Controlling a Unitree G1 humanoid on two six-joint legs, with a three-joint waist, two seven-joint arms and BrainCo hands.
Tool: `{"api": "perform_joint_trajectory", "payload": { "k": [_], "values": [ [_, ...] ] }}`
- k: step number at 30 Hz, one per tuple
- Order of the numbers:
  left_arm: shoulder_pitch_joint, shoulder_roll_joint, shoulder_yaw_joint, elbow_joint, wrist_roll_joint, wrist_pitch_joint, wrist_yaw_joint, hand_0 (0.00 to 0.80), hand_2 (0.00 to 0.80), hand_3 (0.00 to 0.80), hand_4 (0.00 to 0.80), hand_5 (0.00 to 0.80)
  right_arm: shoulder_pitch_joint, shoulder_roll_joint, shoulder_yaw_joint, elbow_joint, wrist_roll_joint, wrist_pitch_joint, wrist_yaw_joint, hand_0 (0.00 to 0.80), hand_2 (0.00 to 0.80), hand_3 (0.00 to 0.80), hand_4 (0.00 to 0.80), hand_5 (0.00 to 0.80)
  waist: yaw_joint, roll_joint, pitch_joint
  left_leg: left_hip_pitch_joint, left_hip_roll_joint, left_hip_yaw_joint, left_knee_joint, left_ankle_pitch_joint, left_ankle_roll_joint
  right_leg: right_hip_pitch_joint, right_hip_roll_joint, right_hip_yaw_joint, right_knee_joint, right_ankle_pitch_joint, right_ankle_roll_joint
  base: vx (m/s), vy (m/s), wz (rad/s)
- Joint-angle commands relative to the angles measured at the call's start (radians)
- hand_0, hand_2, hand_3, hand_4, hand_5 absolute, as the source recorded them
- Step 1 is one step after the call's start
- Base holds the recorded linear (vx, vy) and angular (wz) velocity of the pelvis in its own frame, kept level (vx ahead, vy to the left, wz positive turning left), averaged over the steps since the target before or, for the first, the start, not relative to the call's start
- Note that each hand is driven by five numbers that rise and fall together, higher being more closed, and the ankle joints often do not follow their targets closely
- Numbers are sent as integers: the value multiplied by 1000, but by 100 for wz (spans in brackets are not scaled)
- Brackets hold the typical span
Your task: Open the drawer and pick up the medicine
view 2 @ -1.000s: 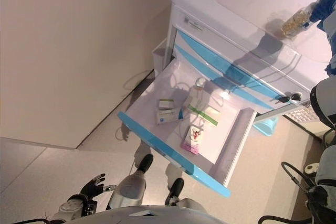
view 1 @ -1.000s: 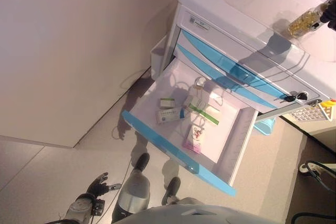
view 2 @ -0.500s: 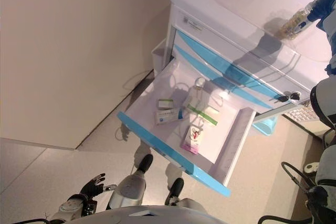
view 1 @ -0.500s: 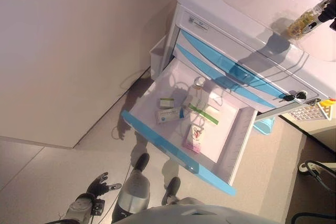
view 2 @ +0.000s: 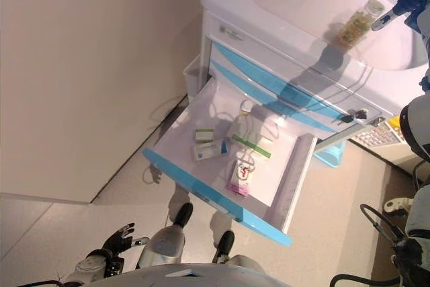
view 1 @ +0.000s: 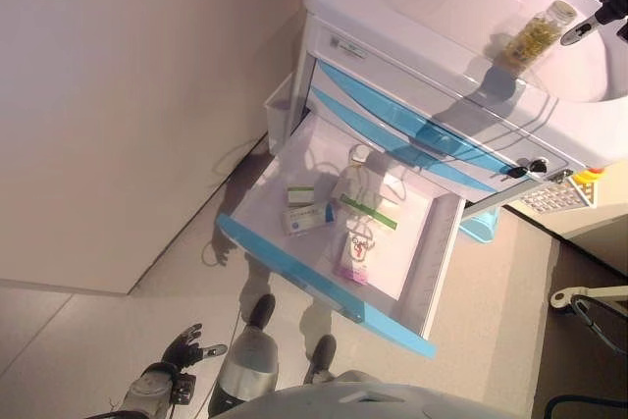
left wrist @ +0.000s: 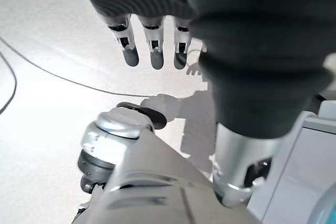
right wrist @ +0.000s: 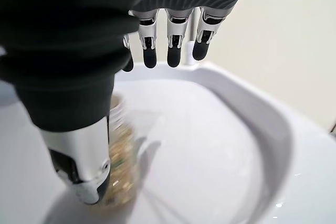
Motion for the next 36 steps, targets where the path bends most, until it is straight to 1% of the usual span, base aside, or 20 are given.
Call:
{"api": "perform_joint_trajectory", "payload": {
  "k": [1,6,8,11,12,15,16,19,20,22,23,25,27,28,29,31,32,33,35,36],
  "values": [
    [36,23,-20,27,14,1,-7,0,0,0,0,0,-169,-100,133,12,29,12,-86,0,0,0,0,0,-17,-8,-77,71,-11,55,2,-126,23,-33,-27,9,77,39,46,-7,-13,-17],
    [31,13,-18,34,52,24,-17,0,0,0,0,0,-149,-148,87,9,64,12,-101,0,0,0,0,0,-44,2,-110,87,-7,82,4,-134,20,-25,-25,27,75,34,45,-5,-35,-21],
    [30,14,-23,34,75,31,-24,0,0,0,0,0,-127,-166,61,0,89,-5,-89,0,0,0,0,0,-54,6,-118,92,-6,90,5,-137,19,-24,-24,34,76,33,45,-12,-49,-18],
    [27,12,-48,36,126,50,-36,0,0,0,0,0,-56,-180,-14,-62,213,-44,-111,0,0,0,0,0,-72,18,-128,102,-3,105,8,-143,17,-18,-23,48,74,29,42,-23,-62,-20],
    [26,12,-56,39,144,54,-39,0,0,0,0,0,-27,-180,-48,-94,281,-54,-133,0,0,0,0,0,-79,22,-130,104,-2,111,10,-146,16,-17,-22,52,74,27,41,-32,-87,-30],
    [23,8,-70,45,176,66,-52,0,0,0,0,0,135,-183,-213,-260,491,-82,-222,0,0,0,0,0,-111,40,-134,113,3,138,18,-156,16,-17,-21,70,78,21,38,-38,-64,-36],
    [21,8,-73,46,183,68,-57,0,0,0,0,0,192,-183,-272,-312,532,-95,-255,0,0,0,0,0,-120,44,-136,114,4,145,22,-160,16,-17,-20,76,80,19,37,-38,-57,-38],
    [9,-6,-89,45,207,74,-78,0,0,0,0,0,484,-164,-541,-585,674,-205,-378,0,0,0,0,0,-177,70,-136,121,7,173,40,-179,19,-22,-16,112,89,10,32,-29,-66,-36],
    [7,-6,-91,46,205,73,-80,0,0,0,0,0,550,-155,-602,-657,685,-209,-399,0,0,0,0,0,-186,71,-137,124,8,178,41,-182,19,-22,-14,119,90,7,31,-15,-50,-35],
    [-6,-17,-94,47,196,65,-88,0,0,0,0,0,773,-107,-784,-873,699,-264,-447,0,0,0,0,0,-233,85,-139,122,11,203,52,-183,19,-33,-11,147,98,9,28,-36,-34,-33],
    [-11,-23,-94,43,185,64,-87,0,0,0,0,0,858,-81,-842,-954,695,-282,-466,0,0,0,0,0,-250,90,-140,123,12,212,53,-185,19,-36,-10,157,99,8,27,-4,-14,-41],
    [-21,-40,-84,35,171,59,-85,0,0,0,0,0,1026,-8,-935,-1100,679,-313,-494,0,0,0,0,0,-282,99,-142,127,16,232,55,-189,19,-40,-7,178,101,7,27,16,-3,-44],
    [-24,-57,-72,18,162,53,-83,0,0,0,0,0,1172,72,-994,-1197,645,-343,-506,0,0,0,0,0,-309,109,-142,139,19,247,53,-200,20,-37,-3,195,101,0,27,20,-7,-34],
    [-24,-67,-68,3,158,52,-81,0,0,0,0,0,1249,117,-1013,-1239,615,-354,-507,0,0,0,0,0,-322,114,-140,140,20,256,55,-203,21,-39,-1,205,103,0,26,6,-12,-35],
    [-22,-69,-70,-3,157,50,-79,0,0,0,0,0,1284,134,-1020,-1255,593,-360,-507,0,0,0,0,0,-325,114,-139,140,20,261,56,-205,21,-40,0,210,103,0,26,3,-17,-38],
    [-17,-86,-77,-24,145,35,-72,0,0,0,0,0,1397,199,-1028,-1294,583,-377,-510,0,0,0,0,0,-345,123,-134,146,23,275,52,-205,24,-38,5,223,98,4,24,13,-18,-28],
    [-14,-89,-80,-30,143,34,-68,0,0,0,0,0,1425,221,-1028,-1292,571,-393,-508,0,0,0,0,0,-348,124,-134,148,23,279,51,-205,25,-36,6,226,97,5,24,33,-13,-18],
    [-12,-96,-84,-38,141,28,-60,0,0,0,0,0,1465,251,-1025,-1284,609,-395,-509,0,0,0,0,0,-354,127,-134,150,22,284,50,-206,25,-35,6,230,93,7,25,35,-6,-17],
    [-13,-104,-84,-52,132,26,-51,0,0,0,0,0,1523,312,-998,-1230,591,-408,-465,0,0,0,0,0,-357,129,-134,149,22,292,53,-208,25,-37,6,232,91,9,27,34,-4,-13],
    [-14,-108,-86,-57,128,27,-47,0,0,0,0,0,1549,338,-978,-1208,582,-431,-462,0,0,0,0,0,-358,131,-133,149,22,295,52,-207,25,-38,6,231,89,11,28,40,2,-9]
  ]
}}
